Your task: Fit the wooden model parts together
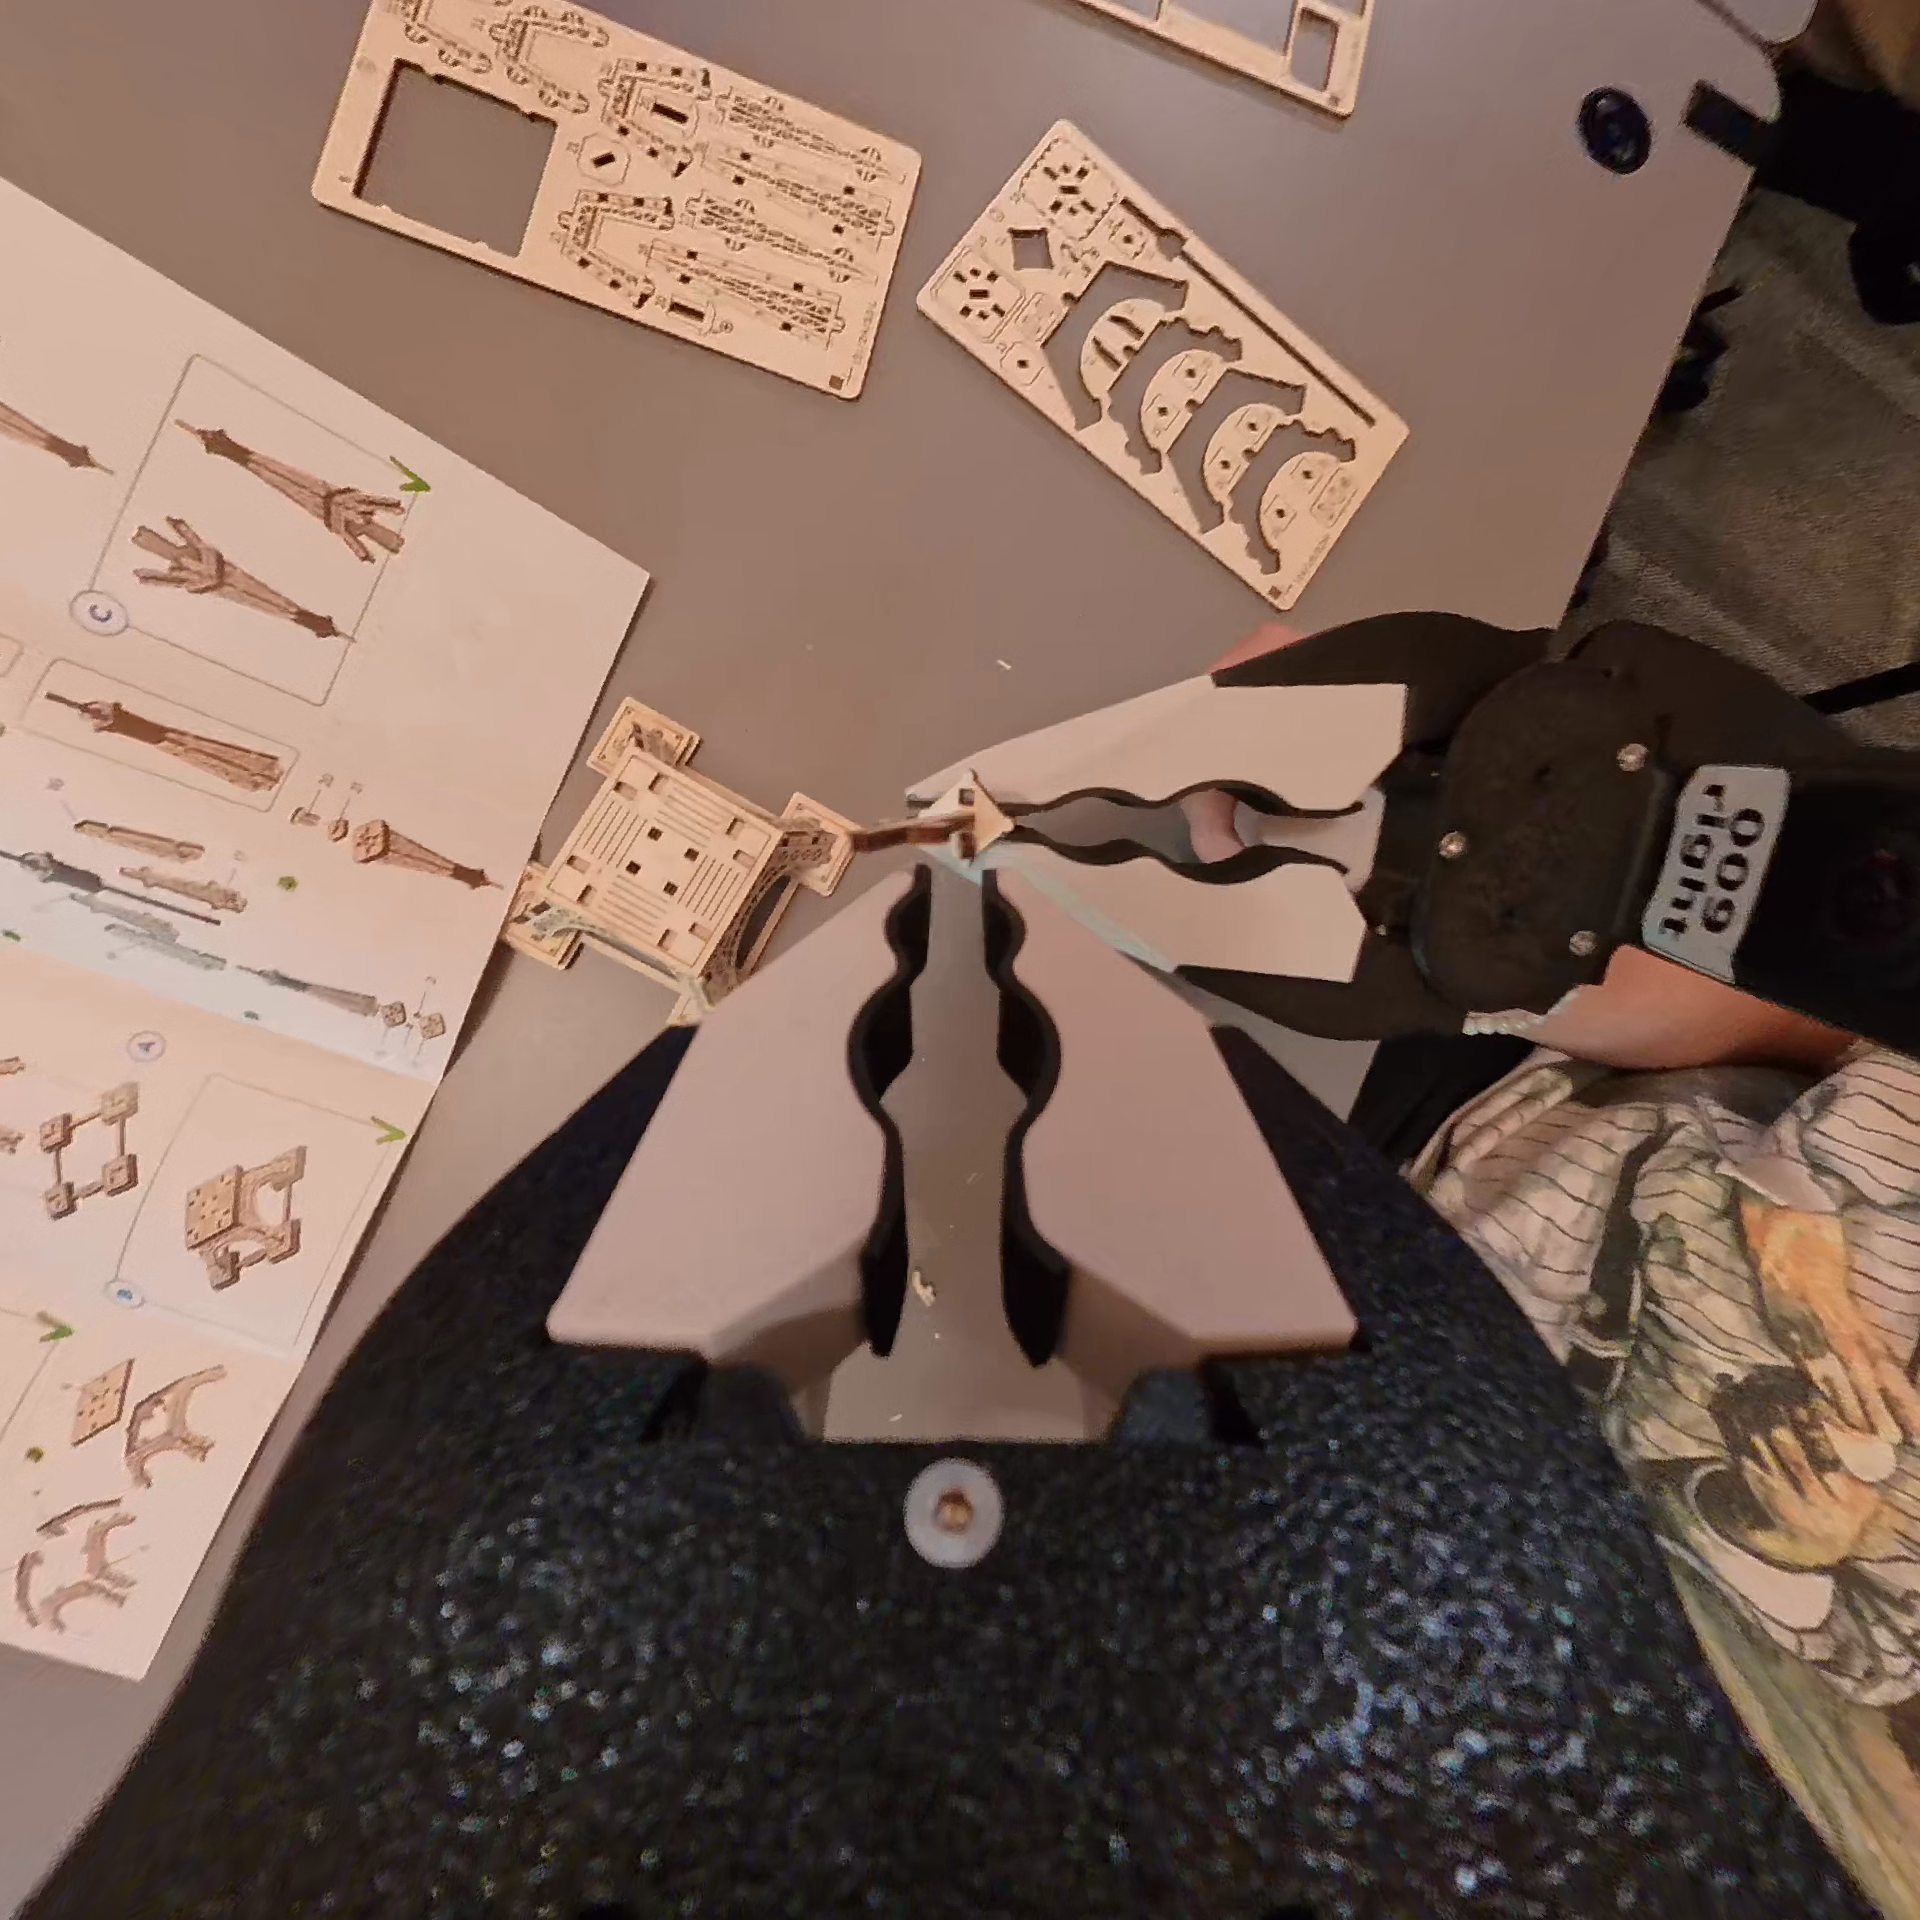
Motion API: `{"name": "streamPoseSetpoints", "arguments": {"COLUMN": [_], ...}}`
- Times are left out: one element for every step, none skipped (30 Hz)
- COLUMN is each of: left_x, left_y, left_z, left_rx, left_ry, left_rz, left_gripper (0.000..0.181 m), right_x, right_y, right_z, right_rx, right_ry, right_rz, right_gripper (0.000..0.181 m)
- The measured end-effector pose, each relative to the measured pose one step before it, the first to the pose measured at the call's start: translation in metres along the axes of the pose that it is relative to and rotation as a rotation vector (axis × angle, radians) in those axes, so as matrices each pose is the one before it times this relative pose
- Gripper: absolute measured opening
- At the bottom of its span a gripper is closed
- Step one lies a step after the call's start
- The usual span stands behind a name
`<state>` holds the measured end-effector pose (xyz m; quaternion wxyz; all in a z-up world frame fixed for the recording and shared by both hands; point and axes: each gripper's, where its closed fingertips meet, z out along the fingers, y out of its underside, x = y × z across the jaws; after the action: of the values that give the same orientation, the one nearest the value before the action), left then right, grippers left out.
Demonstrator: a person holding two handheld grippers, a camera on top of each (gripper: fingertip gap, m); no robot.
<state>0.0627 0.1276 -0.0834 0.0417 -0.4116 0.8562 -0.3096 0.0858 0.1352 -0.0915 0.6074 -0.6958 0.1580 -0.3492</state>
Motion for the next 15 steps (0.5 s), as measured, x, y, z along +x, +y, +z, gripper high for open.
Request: {"name": "streamPoseSetpoints", "arguments": {"left_x": [-0.00025, 0.00226, 0.0021, -0.00007, 0.00027, -0.00038, -0.00079, 0.00008, 0.0004, 0.00029, 0.00042, 0.00044, 0.00042, 0.00039, 0.00072], "left_y": [-0.0003, -0.00112, -0.0013, -0.00035, 0.00061, 0.0007, -0.00024, -0.00076, -0.00073, -0.00012, -0.00027, -0.00005, 0.00037, 0.00038, 0.00009], "left_z": [0.00029, 0.0006, 0.00079, 0.00084, 0.00115, 0.00111, 0.00077, 0.00021, -0.00024, -0.00036, -0.00048, -0.00052, -0.00074, -0.00093, -0.00102], "left_rx": [0.0053, 0.0117, 0.0126, 0.0049, -0.0019, -0.0021, 0.0033, 0.0071, 0.0042, 0.001, 0.0016, -0.0001, -0.0046, -0.0053, -0.0041], "left_ry": [-0.0071, 0.0119, 0.0123, 0.001, 0.0036, -0.0011, -0.0036, 0.0009, 0.0039, 0.0041, 0.0064, 0.0089, 0.0097, 0.0113, 0.0145], "left_rz": [0.0039, 0.002, -0.0043, -0.005, -0.003, -0.0022, 0.0005, 0.0016, 0.0024, 0.0027, 0.0009, 0.0024, 0.0014, 0.0014, 0.0039], "left_gripper": [0.006, 0.004, 0.003, 0.003, 0.003, 0.002, 0.001, 0.0, 0.0, 0.0, 0.0, 0.0, 0.0, 0.0, 0.0], "right_x": [0.0007, -0.00025, -0.00016, 0.0005, -0.00016, -0.00072, -0.00012, 0.00051, 0.00052, -0.00004, -0.00023, 0.00012, -0.00059, -0.00077, -0.00059], "right_y": [-0.00052, -0.00035, -0.00033, -0.00058, -0.00062, -0.00015, -0.00052, -0.00077, -0.00046, -0.00055, -0.00062, -0.00083, -0.00078, -0.00085, -0.00112], "right_z": [-0.00022, -0.00003, 0.00008, -0.00026, -0.00016, 0.00018, -0.0001, -0.00031, -0.00023, -0.00017, -0.00012, -0.00037, -0.00017, -0.00002, -0.00028], "right_rx": [0.003, 0.0027, 0.0011, 0.002, 0.0035, 0.0005, 0.0024, 0.0035, 0.004, 0.0042, 0.0048, 0.005, 0.0046, 0.0048, 0.007], "right_ry": [0.0051, -0.0019, 0.0003, 0.0058, 0.0007, -0.0026, 0.0005, 0.0037, 0.0015, -0.005, -0.0043, -0.0014, -0.004, -0.0052, -0.004], "right_rz": [0.0003, 0.0005, -0.0006, -0.0051, -0.0022, 0.0013, -0.0008, -0.0032, 0.0002, 0.0071, 0.0069, -0.0003, -0.0004, 0.0023, -0.0006], "right_gripper": [0.0, 0.0, 0.0, 0.0, 0.0, 0.0, 0.0, 0.0, 0.0, 0.0, 0.0, 0.0, 0.0, 0.0, 0.0]}}
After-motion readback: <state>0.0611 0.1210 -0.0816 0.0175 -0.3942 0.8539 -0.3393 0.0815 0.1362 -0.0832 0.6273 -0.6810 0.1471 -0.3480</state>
